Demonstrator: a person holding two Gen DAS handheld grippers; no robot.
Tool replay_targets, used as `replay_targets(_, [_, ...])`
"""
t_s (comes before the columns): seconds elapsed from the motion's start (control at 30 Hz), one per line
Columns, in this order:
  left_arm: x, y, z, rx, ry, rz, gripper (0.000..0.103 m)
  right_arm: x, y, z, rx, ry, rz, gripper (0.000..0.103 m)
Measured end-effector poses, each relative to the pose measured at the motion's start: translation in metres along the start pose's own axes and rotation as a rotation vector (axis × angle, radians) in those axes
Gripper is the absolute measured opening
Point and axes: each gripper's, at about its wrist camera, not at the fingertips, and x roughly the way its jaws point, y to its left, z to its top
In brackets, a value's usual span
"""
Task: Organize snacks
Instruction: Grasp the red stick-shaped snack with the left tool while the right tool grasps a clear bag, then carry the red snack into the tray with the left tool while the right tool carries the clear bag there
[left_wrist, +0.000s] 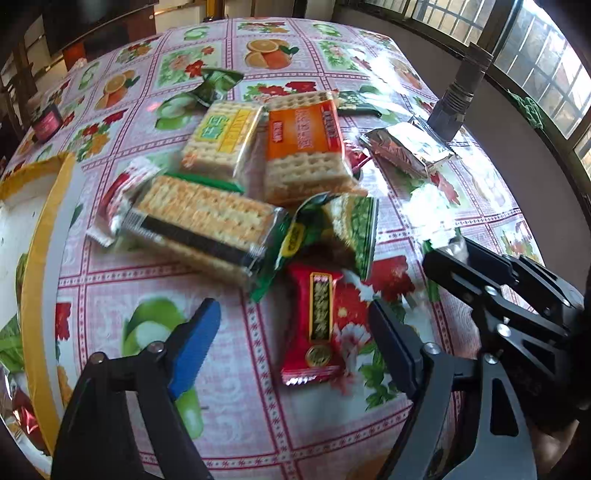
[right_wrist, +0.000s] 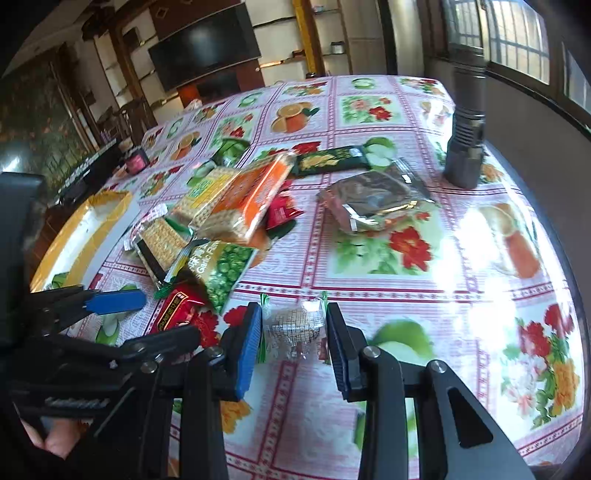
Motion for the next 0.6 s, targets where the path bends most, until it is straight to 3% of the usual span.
replay_targets(0.03, [0.0, -0.004, 0.001, 0.016, -0.01, 0.001, 0.066, -0.003, -0.002, 0.0, 0.009, -0.007, 0.004, 0.035])
replay_targets(0.1, [0.0, -0.008, 0.001, 0.038, -0.022, 0.008, 0.034, -0.009, -0.006, -0.001, 0.022, -0.02, 0.01, 0.035])
replay_targets(0.13, [0.0, -0.008, 0.0, 0.043, -0.026, 0.01, 0.026, -0.01, -0.007, -0.001, 0.027, -0.023, 0.014, 0.035])
replay_targets(0.33, [-0.009, 0.004, -0.01, 0.016, -0.018, -0.027, 0.023, -0.021, -0.005, 0.0, 0.045, -0.055, 0.047, 0.035])
replay_targets(0.6, [-0.05, 0.034, -0.034, -0.019, -0.068, -0.094, 0.023, -0.036, 0.019, 0.0, 0.019, -0.084, 0.092, 0.035])
